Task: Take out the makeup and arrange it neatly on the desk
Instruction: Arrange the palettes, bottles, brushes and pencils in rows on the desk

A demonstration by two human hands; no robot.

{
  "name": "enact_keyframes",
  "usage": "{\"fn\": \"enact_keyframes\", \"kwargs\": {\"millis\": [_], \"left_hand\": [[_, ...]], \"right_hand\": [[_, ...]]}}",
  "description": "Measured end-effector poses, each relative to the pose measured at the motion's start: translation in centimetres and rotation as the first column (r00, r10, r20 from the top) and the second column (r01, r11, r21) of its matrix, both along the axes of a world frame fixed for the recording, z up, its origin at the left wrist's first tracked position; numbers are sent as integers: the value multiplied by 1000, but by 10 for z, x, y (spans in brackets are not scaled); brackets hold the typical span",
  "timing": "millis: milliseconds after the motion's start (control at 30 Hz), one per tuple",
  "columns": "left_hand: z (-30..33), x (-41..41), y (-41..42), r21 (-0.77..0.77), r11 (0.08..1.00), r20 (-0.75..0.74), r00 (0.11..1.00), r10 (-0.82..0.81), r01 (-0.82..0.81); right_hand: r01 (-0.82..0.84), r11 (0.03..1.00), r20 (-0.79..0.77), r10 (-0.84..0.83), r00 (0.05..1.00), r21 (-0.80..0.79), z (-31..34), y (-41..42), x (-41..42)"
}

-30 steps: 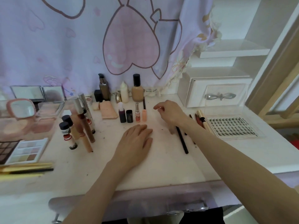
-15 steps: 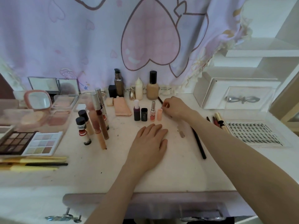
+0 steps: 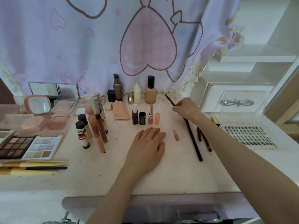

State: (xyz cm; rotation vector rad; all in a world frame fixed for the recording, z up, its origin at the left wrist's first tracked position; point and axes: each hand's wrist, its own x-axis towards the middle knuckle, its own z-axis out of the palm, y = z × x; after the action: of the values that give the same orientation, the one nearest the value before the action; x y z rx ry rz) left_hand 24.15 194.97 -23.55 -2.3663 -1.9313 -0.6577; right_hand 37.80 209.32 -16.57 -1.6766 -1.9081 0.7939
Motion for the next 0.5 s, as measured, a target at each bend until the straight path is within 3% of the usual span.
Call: {"fn": "enact_keyframes", "kwargs": {"millis": [200,367,500], "left_hand": [[4,0,-1,-13,1000,18,1000,-10,11],[16,4,-9,50,999,256,967,-14,1],[22,9,-20,242,969,186,978,-97,50]], "right_hand": [[-52,992,-372,4,928,-117,12,-44,28],[-170,981,-367,125,922,-94,15,-83,53],[-276,949,-364,206,908,-152,14,-105,65]]}}
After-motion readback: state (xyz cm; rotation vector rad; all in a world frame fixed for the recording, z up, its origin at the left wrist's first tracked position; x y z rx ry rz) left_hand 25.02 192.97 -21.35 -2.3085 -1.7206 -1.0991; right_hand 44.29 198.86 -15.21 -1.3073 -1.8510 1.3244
